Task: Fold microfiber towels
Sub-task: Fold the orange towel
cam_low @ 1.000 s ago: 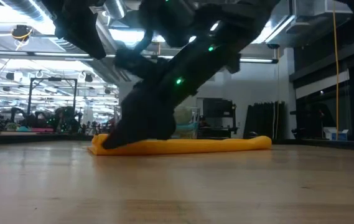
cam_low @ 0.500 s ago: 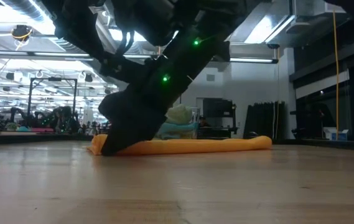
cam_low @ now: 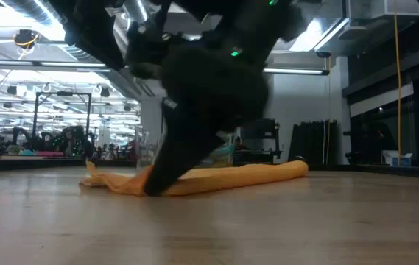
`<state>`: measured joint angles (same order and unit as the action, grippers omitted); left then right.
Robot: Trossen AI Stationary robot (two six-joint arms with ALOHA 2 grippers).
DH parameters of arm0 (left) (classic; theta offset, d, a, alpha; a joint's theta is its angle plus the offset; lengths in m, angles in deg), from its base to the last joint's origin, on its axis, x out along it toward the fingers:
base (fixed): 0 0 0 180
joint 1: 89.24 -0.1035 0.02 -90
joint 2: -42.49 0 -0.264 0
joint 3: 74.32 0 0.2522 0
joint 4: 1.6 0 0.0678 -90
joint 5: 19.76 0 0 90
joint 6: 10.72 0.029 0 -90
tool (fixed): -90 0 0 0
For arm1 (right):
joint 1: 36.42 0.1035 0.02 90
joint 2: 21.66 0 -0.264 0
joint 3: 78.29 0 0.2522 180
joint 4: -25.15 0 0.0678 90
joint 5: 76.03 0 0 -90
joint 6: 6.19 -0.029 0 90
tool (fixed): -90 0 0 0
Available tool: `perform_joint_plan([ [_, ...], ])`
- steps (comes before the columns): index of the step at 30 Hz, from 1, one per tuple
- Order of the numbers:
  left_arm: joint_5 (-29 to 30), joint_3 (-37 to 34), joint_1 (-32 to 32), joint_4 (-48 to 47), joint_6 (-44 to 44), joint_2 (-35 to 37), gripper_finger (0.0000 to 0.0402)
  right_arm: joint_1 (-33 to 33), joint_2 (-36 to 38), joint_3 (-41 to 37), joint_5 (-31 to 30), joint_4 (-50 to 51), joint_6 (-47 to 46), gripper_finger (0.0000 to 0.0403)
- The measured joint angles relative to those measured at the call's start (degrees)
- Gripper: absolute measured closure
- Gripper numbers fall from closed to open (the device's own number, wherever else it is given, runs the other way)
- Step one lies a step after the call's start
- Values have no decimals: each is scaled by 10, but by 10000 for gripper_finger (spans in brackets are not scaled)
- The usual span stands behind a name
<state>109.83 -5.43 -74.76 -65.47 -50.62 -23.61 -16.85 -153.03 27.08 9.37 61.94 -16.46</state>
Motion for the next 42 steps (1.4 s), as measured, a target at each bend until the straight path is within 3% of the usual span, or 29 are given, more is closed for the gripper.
perform_joint_plan([
  [9, 0, 0, 0, 1, -1, 0, 293, 51, 51, -5, -62, 217, -29, 397],
  [16, -2, 0, 2, 25, 0, -10, 293, 93, 73, -9, -61, 357, -105, 399],
  [19, -53, -9, 9, 95, 38, -31, 293, 117, 74, -12, -64, 370, -137, 398],
  [24, -214, -43, 46, 294, 181, -91, 293, 142, 75, -14, -74, 370, -175, 396],
  [27, -267, -64, 71, 410, 277, -156, 293, 146, 75, -14, -75, 369, -193, 398],
  [30, -268, -70, 91, 521, 381, -236, 293, 145, 76, -14, -76, 372, -201, 397],
  [34, -220, -70, 104, 643, 442, -322, 293, 145, 76, -13, -78, 374, -211, 396],
  [38, -202, -64, 94, 658, 481, -376, 293, 145, 77, -13, -90, 373, -224, 395],
  [42, -242, -48, 80, 663, 461, -398, 291, 145, 77, -12, -116, 373, -225, 395],
])
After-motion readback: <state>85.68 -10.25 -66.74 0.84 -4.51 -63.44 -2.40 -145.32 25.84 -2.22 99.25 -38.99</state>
